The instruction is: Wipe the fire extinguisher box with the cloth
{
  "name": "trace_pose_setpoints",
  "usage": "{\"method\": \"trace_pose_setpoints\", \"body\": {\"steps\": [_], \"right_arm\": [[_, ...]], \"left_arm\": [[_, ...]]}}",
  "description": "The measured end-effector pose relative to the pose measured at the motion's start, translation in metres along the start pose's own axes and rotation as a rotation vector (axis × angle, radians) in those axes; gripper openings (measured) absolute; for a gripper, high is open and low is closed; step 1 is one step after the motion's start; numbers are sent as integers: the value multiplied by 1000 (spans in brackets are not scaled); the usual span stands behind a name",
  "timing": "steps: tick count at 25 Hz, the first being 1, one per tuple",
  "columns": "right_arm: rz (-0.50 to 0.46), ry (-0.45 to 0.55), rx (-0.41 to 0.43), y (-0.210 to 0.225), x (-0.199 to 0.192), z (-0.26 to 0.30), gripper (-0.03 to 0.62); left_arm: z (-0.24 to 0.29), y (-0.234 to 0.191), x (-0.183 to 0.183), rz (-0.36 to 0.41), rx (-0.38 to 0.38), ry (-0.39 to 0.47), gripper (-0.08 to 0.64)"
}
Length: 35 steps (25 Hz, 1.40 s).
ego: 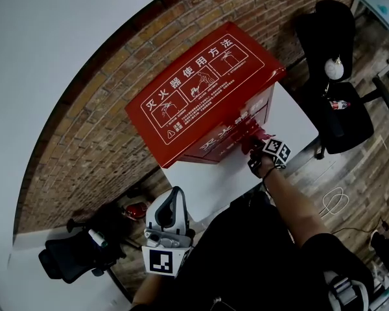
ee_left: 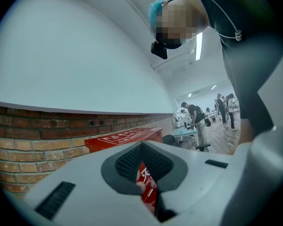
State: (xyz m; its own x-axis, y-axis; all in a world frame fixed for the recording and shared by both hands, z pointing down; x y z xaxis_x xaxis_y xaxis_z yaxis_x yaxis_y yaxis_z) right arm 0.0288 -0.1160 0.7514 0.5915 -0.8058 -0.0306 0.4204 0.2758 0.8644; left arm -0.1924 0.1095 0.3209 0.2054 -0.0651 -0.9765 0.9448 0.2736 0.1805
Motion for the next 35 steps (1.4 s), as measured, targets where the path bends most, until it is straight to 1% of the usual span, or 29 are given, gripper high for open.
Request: {"method": "trace_pose_setpoints", "body": {"steps": [12, 30, 35], "right_arm": [[1, -2, 71, -13, 0, -9, 75], [14, 10, 157, -39, -2, -24, 75], [21, 16, 180, -47, -3, -29, 75]], "left_arm": [[1, 2, -1, -5, -18, 6, 34], [6, 3, 1, -6, -46, 31, 34], [6, 3, -1, -8, -58, 26, 34]]}}
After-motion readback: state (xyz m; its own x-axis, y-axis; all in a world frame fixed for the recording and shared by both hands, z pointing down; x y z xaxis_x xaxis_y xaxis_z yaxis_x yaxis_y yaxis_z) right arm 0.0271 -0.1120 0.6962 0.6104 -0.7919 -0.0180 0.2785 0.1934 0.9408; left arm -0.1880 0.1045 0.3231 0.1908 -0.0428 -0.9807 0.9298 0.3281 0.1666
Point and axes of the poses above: the fingertips, and each gripper's own axes: z forward along the fingers, y to its right, x out of its top, the point moved 9 cm from there along -z, backward along the fingers, and after that the axes turned 4 degrees about -y, right-handed, at the moved point
